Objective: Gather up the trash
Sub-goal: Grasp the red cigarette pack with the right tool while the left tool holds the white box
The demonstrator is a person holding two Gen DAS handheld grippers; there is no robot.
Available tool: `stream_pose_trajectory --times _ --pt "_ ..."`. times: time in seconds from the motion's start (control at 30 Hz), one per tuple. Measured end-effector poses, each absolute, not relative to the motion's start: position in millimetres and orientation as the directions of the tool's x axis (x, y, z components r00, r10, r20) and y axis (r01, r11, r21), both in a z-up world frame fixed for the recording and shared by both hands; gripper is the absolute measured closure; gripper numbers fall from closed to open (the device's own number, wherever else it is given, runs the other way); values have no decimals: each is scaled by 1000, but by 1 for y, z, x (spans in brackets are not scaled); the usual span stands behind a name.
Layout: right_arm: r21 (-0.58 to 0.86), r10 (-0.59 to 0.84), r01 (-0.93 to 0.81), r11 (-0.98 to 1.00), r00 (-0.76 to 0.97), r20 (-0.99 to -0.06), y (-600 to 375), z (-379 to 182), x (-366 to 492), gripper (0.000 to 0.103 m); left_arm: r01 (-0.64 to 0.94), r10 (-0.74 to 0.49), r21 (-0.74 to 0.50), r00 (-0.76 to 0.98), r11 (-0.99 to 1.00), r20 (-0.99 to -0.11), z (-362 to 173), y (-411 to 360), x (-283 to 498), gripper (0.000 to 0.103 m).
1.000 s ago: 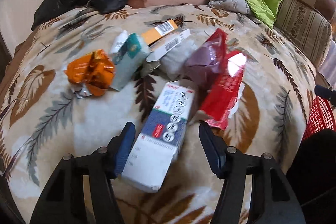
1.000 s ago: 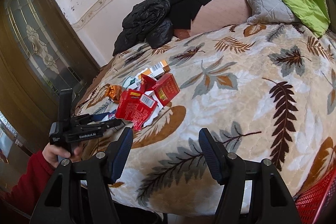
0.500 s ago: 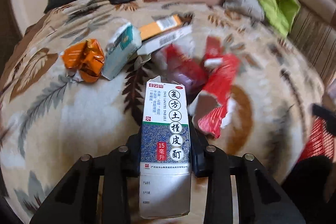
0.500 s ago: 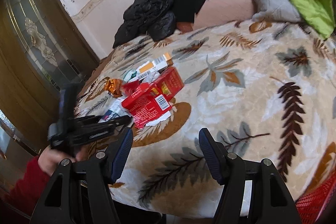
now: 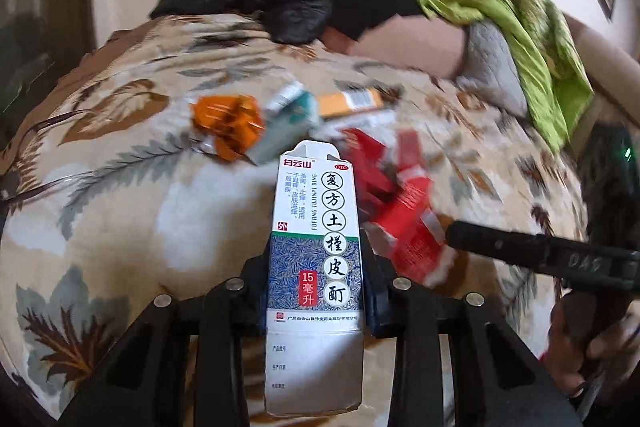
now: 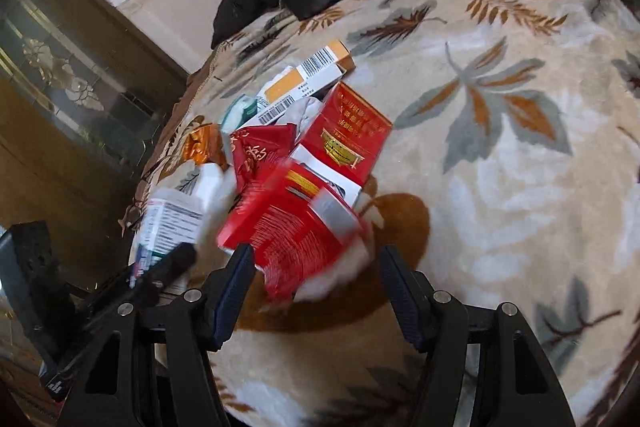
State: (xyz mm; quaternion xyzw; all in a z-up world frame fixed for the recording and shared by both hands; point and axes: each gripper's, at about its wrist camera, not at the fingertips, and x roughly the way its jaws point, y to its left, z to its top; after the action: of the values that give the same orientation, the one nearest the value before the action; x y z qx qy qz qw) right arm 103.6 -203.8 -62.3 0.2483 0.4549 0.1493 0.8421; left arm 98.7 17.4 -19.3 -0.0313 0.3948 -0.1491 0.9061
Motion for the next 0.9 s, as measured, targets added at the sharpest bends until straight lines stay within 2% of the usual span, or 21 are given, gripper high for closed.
stream_pose_trajectory --times 0.2,0.23,0.27,0.3,0.33,0.63,0.73,0.77,0.8,0.83,0.87,0.9 --pt "483 422 -21 876 519 -743 -175 -76 126 34 210 -275 -179 661 961 -698 -19 34 107 71" --pt "460 405 -32 888 529 -745 -170 -75 128 52 207 -270 -176 664 963 -698 -19 35 107 71" --pt "450 403 -44 892 528 -748 -166 -75 129 84 208 -268 -171 666 963 -696 -19 35 107 71" --pt "470 425 -48 881 514 -745 -165 -78 130 95 213 -270 -170 666 962 -695 -19 34 107 71" --pt "493 446 -48 869 507 -737 -166 -80 129 99 217 -273 -170 666 961 -694 -18 34 107 71" --pt "532 462 -65 844 591 -661 -194 -59 97 101 217 -290 -193 687 957 -666 -12 31 104 71" --pt "543 490 -105 833 595 -637 -189 -51 98 99 197 -267 -181 709 964 -653 -9 35 101 71" --pt "531 490 -117 839 588 -644 -183 -50 100 91 182 -250 -171 721 968 -646 -7 38 100 70" --pt "531 493 -118 839 580 -649 -180 -50 101 79 170 -234 -161 731 972 -640 -6 40 99 70" --pt "528 488 -113 842 577 -655 -176 -50 102 49 150 -209 -147 747 978 -631 -4 45 98 70" --pt "513 469 -103 852 584 -663 -170 -49 101 33 136 -195 -142 757 980 -624 -3 49 97 71" --pt "489 450 -107 866 595 -666 -162 -46 99 33 114 -176 -139 768 984 -615 -1 55 97 71"
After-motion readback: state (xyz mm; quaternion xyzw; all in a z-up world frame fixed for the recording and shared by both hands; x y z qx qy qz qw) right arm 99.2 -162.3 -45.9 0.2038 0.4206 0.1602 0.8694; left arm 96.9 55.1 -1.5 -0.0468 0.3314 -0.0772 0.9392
